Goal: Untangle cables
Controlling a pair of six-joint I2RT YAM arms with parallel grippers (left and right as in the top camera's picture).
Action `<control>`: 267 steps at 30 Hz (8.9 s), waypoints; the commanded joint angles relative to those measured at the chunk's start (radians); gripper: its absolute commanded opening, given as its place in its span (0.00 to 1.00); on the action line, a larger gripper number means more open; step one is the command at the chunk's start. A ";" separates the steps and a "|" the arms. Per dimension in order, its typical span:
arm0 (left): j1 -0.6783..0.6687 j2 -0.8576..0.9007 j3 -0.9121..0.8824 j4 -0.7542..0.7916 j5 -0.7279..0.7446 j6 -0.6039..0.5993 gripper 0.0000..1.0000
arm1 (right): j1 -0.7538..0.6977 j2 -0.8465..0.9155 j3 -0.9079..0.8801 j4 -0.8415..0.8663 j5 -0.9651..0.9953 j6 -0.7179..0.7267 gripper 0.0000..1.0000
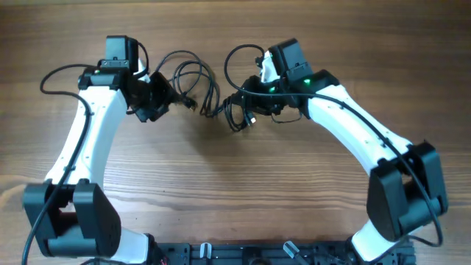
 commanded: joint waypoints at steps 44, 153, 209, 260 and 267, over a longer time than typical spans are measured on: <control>-0.243 0.187 -0.113 0.244 0.062 -0.337 0.58 | 0.008 0.235 -0.006 0.082 0.326 0.282 0.49; -0.022 0.000 0.090 0.026 -0.074 0.037 0.96 | 0.000 0.254 -0.004 0.373 0.108 -0.184 0.42; -0.018 0.010 0.085 -0.128 -0.294 0.041 0.99 | 0.239 0.347 -0.006 0.344 0.508 -0.002 0.38; -0.160 0.010 0.085 -0.045 0.555 0.851 0.88 | -0.074 -0.274 -0.006 0.300 -0.008 -0.006 0.04; -0.160 0.010 0.085 -0.048 0.525 0.851 0.65 | -0.074 -0.274 -0.006 0.301 -0.008 -0.006 0.04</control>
